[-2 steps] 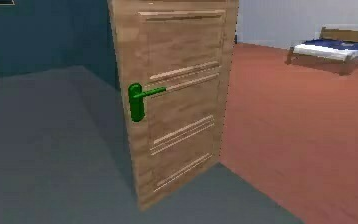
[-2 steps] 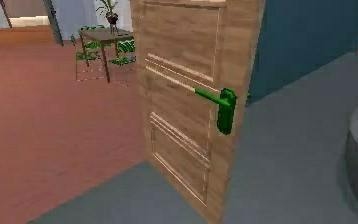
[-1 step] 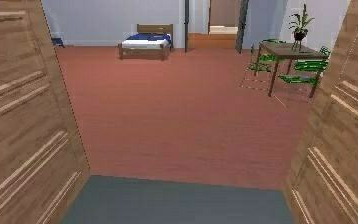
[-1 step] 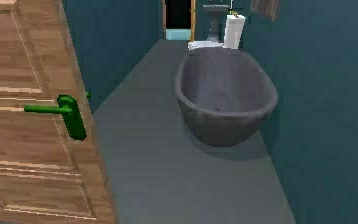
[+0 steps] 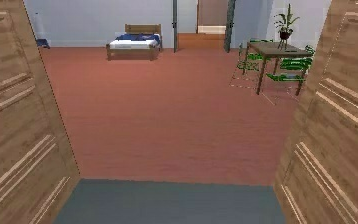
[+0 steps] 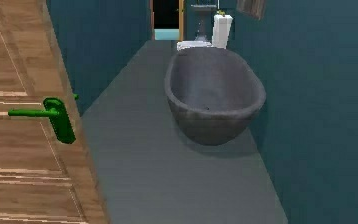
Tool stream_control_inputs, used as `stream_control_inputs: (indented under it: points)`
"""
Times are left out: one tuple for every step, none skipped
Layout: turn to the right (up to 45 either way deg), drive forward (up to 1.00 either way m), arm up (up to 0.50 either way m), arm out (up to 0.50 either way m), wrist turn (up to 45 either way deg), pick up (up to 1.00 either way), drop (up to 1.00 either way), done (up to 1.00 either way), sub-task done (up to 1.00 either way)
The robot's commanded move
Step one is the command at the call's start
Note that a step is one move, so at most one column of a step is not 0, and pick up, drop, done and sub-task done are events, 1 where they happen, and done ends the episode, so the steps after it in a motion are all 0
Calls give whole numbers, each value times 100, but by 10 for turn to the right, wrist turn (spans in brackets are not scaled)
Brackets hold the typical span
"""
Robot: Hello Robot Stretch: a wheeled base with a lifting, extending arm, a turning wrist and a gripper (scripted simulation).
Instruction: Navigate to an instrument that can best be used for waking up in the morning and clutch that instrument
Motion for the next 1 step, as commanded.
stream_control_inputs:
  points:
    - [0,100,0,0,0,0,0,0,0]
